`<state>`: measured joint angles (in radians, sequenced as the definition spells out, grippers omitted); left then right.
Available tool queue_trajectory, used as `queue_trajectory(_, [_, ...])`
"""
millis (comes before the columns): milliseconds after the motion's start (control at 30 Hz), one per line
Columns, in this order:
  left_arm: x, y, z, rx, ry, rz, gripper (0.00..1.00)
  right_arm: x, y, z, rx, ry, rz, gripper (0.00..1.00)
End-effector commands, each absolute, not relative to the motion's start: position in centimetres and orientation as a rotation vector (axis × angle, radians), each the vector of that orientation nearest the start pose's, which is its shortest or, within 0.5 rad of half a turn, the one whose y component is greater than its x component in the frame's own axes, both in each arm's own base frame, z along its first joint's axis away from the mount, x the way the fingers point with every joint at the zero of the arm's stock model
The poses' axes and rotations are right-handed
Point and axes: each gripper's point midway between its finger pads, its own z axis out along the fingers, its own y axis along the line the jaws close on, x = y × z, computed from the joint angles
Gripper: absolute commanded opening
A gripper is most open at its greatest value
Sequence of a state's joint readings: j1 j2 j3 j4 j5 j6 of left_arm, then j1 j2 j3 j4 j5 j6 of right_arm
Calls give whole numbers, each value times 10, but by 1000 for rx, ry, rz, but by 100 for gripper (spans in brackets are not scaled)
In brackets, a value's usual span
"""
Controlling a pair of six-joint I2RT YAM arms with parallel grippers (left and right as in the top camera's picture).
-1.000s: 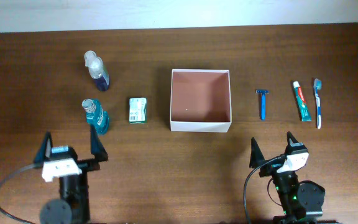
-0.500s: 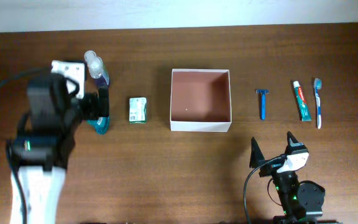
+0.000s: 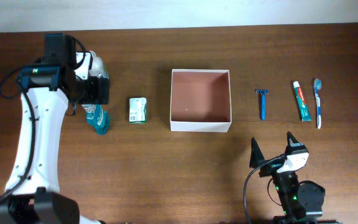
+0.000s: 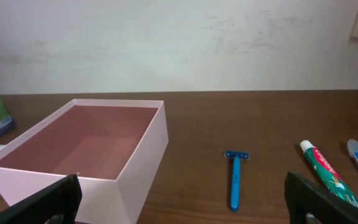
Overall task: Pack container
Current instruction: 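Reach the left gripper forward to the blue Listerine bottle, then close the left gripper on the Listerine bottle neck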
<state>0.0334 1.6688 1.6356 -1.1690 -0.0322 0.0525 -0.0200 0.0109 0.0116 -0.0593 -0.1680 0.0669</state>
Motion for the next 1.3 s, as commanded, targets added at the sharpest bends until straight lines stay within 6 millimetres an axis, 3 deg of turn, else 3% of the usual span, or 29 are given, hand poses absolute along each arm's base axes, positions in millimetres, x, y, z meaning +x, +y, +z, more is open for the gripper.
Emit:
queue_trajectory(0, [387, 17, 189, -13, 2801, 40, 99, 244, 24, 160, -67, 1632, 172, 99])
queue_trajectory(167, [393, 18, 168, -13, 2854, 45, 99, 244, 24, 160, -67, 1632, 172, 99])
queue_trajectory(500, [379, 22, 131, 12, 3011, 43, 99, 244, 24, 160, -67, 1632, 172, 99])
queue_trajectory(667, [379, 32, 123, 14, 3031, 32, 99, 244, 24, 160, -67, 1632, 172, 99])
queue_trajectory(800, [381, 27, 120, 49, 3025, -102, 99, 244, 24, 160, -67, 1632, 172, 99])
queue_trajectory(1267, [385, 27, 119, 66, 3013, -101, 99, 244, 24, 160, -67, 1632, 172, 99])
